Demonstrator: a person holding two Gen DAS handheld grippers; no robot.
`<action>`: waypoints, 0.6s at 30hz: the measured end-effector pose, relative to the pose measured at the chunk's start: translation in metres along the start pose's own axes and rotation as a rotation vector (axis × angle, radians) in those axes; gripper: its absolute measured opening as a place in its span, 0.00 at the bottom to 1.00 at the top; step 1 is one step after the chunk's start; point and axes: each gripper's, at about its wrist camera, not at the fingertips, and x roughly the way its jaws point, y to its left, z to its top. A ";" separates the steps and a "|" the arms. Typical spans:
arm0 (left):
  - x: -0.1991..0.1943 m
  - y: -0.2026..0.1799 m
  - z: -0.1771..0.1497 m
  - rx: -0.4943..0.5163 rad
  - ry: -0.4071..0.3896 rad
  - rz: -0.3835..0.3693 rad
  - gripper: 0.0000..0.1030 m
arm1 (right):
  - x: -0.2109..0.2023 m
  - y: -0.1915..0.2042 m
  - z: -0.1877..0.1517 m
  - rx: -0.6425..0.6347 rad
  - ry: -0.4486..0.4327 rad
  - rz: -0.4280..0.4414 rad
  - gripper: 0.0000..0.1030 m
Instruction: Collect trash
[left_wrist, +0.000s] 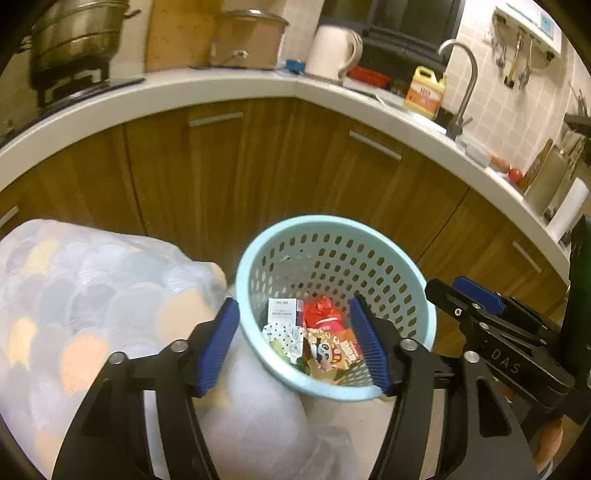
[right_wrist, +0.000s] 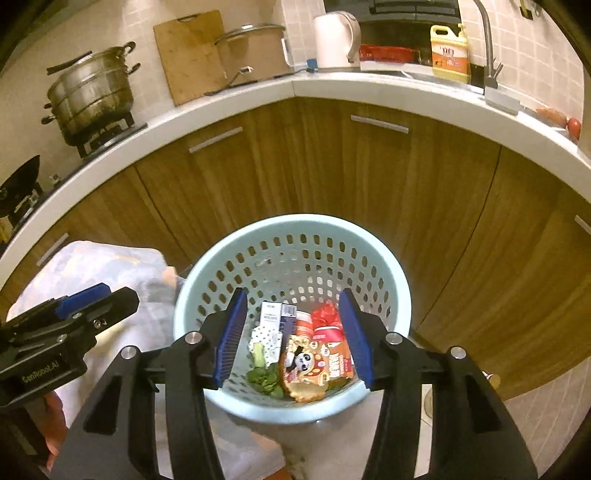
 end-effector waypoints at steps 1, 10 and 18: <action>-0.007 0.001 -0.002 -0.004 -0.016 0.003 0.64 | -0.006 0.004 -0.001 -0.002 -0.008 0.003 0.49; -0.079 0.009 -0.029 0.022 -0.146 0.098 0.72 | -0.067 0.044 -0.010 -0.052 -0.099 0.004 0.58; -0.127 0.020 -0.060 0.030 -0.290 0.258 0.76 | -0.100 0.073 -0.025 -0.103 -0.154 -0.048 0.68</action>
